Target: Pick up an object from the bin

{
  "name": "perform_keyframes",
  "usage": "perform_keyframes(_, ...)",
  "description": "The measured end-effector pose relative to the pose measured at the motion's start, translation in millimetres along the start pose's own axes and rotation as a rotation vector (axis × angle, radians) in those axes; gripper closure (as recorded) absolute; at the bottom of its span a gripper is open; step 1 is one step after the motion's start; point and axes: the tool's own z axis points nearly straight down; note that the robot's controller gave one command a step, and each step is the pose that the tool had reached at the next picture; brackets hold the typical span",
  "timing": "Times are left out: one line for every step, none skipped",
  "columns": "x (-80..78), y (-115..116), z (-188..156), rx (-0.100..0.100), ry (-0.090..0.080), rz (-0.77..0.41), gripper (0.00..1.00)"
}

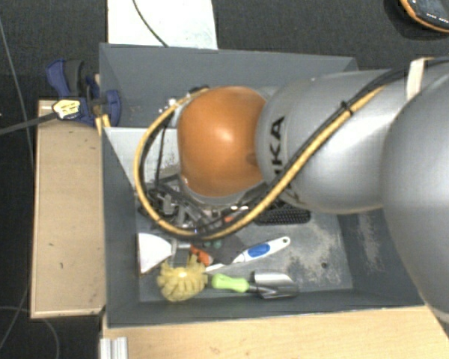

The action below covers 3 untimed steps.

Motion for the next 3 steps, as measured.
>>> perform_keyframes(-2.0,-1.6,-4.9,-0.002,-0.008,0.008,0.0)
perform_keyframes(30.0,-41.3,114.4,-0.004,-0.019,-0.618,0.0)
perform_keyframes(28.7,-23.0,113.9,-0.002,-0.021,-0.509,0.0)
